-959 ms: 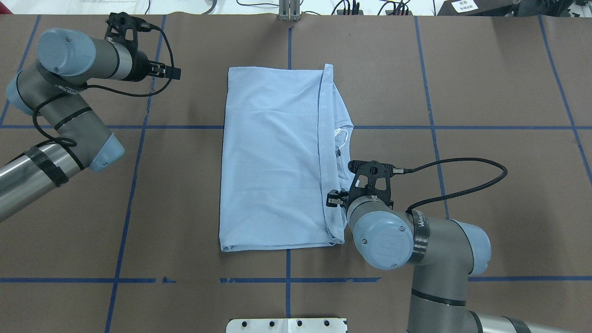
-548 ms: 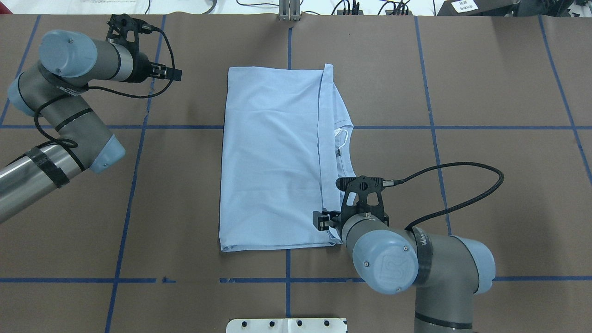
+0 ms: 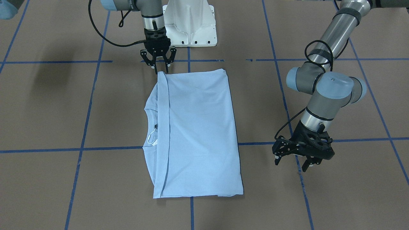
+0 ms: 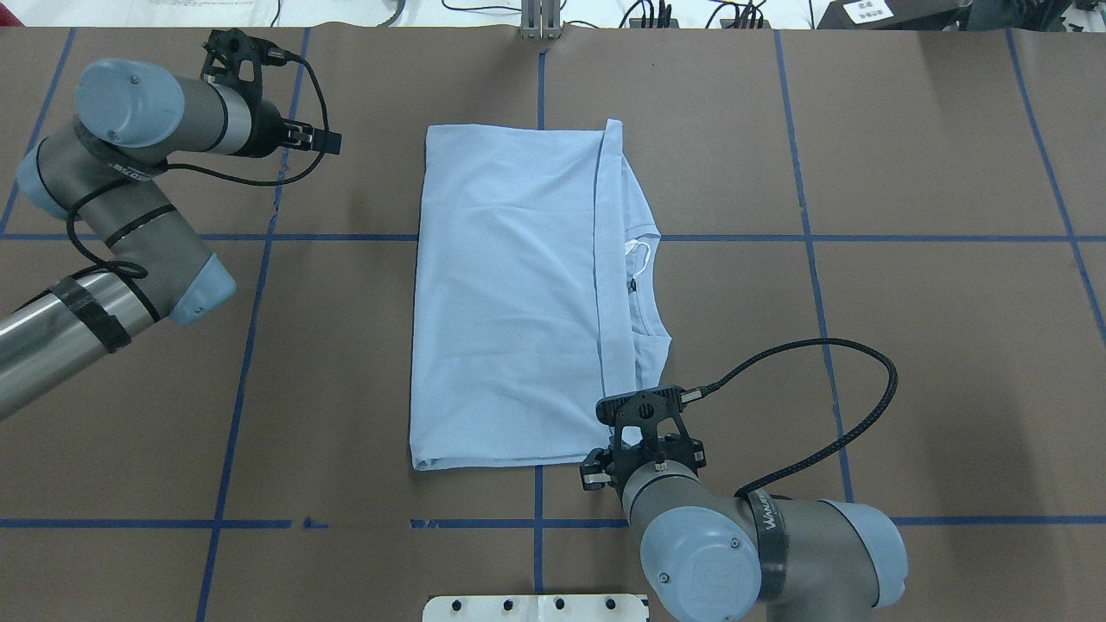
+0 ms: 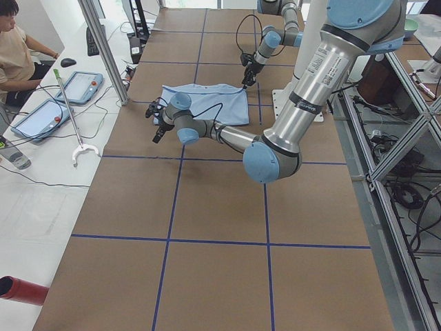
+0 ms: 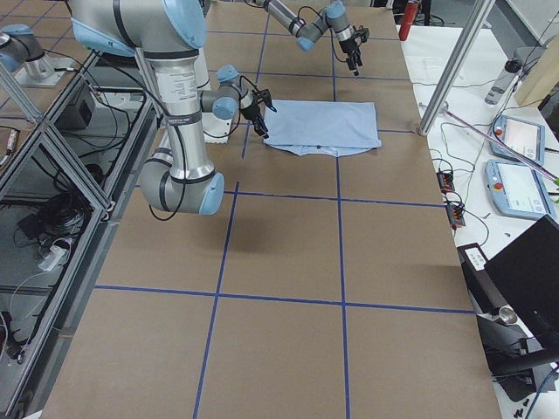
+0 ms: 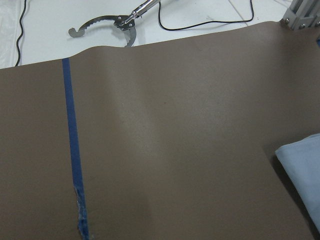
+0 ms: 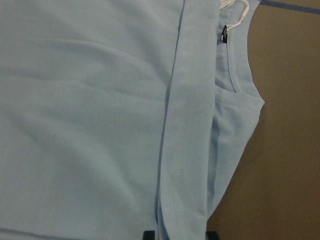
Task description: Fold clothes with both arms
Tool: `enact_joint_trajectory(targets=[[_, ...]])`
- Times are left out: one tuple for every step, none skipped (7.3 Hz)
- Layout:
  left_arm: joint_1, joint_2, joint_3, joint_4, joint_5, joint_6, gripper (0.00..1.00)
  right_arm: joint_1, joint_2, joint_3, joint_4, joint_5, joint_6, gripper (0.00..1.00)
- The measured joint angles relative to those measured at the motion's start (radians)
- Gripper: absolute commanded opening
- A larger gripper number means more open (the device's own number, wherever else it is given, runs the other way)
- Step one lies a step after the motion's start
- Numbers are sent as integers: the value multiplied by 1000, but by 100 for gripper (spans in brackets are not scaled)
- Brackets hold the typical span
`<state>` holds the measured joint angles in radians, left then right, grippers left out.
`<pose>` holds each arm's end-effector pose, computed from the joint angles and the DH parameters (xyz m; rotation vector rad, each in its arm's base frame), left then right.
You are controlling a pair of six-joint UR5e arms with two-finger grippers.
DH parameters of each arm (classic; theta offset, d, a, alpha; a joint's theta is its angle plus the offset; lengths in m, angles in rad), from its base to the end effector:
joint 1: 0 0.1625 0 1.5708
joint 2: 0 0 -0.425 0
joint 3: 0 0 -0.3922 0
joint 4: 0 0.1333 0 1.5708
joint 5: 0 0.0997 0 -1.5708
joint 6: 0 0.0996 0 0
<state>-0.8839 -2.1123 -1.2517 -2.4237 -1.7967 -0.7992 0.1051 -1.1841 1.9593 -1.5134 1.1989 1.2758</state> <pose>0.3799 -0.6382 0.3986 0.6501 0.8737 0.0205 -0.5552 -0.2290 0.2703 0.5060 -0.7360 -0.0223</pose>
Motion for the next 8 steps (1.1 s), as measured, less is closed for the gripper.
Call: enact_joint_trajectory(targets=[[1,0,0,0,0,0,100,-3,0,-3,0,-20,-37,28],[1,0,0,0,0,0,100,-4,1,-7,-1,-34,-70,28],[2,0,0,0,0,0,100,-5,1,-9,-1,-39,-86,28],[2,0,0,0,0,0,100,-7,1,-11,-1,-41,-92,28],[2,0,0,0,-1,0,100,-8,1,-15,-1,-42,-94,28],[2,0,0,0,-1,0,100,-10,1,-19,-1,-42,-94,20],[2,0,0,0,-1,0,100,-12,2,-22,-1,-43,-94,0],[2,0,0,0,-1,0,100,-16,2,-22,-1,-44,-94,0]])
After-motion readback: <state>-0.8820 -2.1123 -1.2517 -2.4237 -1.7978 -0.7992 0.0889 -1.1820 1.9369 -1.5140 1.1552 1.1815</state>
